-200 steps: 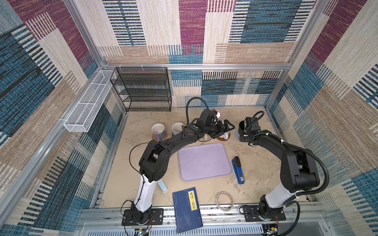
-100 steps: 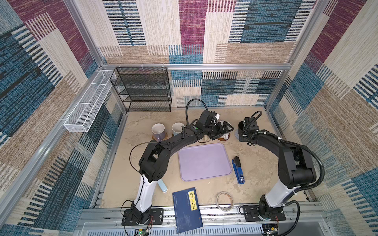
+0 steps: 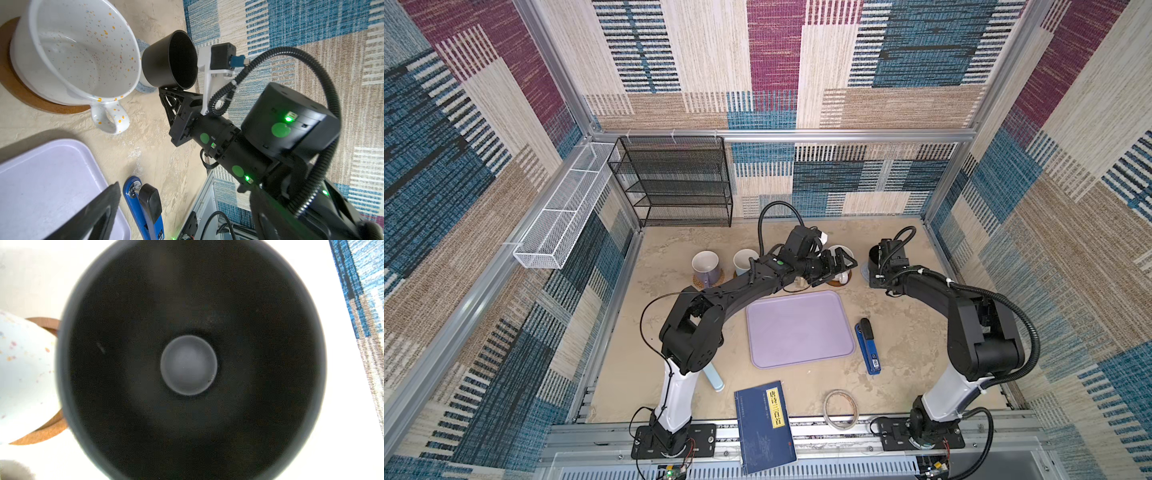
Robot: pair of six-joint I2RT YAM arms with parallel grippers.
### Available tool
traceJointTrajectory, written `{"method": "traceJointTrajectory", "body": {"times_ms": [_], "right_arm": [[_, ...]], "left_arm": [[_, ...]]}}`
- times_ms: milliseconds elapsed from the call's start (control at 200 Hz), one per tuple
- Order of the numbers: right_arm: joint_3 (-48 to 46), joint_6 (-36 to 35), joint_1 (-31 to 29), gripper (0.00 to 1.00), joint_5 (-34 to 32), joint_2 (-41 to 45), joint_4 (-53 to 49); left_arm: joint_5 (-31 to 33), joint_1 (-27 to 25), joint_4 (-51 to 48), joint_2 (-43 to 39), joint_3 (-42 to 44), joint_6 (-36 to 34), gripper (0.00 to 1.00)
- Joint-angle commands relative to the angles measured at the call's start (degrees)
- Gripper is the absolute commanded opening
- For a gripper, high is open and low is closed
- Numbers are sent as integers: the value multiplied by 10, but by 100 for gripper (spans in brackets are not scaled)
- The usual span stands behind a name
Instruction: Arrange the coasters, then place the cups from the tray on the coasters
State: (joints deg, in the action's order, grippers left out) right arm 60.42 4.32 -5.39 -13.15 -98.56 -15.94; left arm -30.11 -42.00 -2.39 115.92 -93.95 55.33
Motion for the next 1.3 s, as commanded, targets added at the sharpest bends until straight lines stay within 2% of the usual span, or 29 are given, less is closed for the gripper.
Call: {"method": "traceJointTrajectory", "body": {"times_ms": [0,5,45,260,386,506,526,586,596,606,611,626,907,1032,1117,1202,1292], "right_arm": [[3,6,1,22,-24,-3,11],[3,7,1,25,-24,-3,12],[2,6,1,30,-26,-3,11],[-2,11,2,37,-37,8,13],[-5,16,2,45,-31,26,12],[-21,30,2,52,-23,74,26],[-25,36,2,58,-22,85,30],[-46,68,2,62,-24,126,44],[-51,72,2,67,-24,134,48],[-55,75,2,89,-22,141,51],[-58,77,2,95,-22,145,53],[-65,82,1,99,-20,155,58],[-185,81,1,100,-12,299,176],[-228,57,1,100,25,329,248],[-251,18,2,100,38,328,294],[-280,13,2,100,10,333,336],[-311,2,2,100,2,335,377]], "left_arm": [[11,1,-7,-14,3,-18,99],[12,1,-7,-15,3,-18,100],[12,1,-6,-20,6,-18,100],[19,1,-12,-40,15,-19,100],[30,1,-20,-63,28,-28,99],[56,2,-31,-110,64,-53,100],[64,3,-37,-119,70,-63,100],[90,4,-61,-152,92,-96,100],[95,4,-66,-160,95,-101,99],[101,4,-69,-166,100,-108,99],[103,4,-73,-170,102,-111,99],[112,5,-80,-179,109,-120,100],[290,55,-108,-397,317,-253,100],[377,85,-109,-474,408,-337,100],[428,111,-71,-524,480,-379,100],[476,137,-3,-574,563,-435,100],[517,175,48,-620,636,-451,100]]}}
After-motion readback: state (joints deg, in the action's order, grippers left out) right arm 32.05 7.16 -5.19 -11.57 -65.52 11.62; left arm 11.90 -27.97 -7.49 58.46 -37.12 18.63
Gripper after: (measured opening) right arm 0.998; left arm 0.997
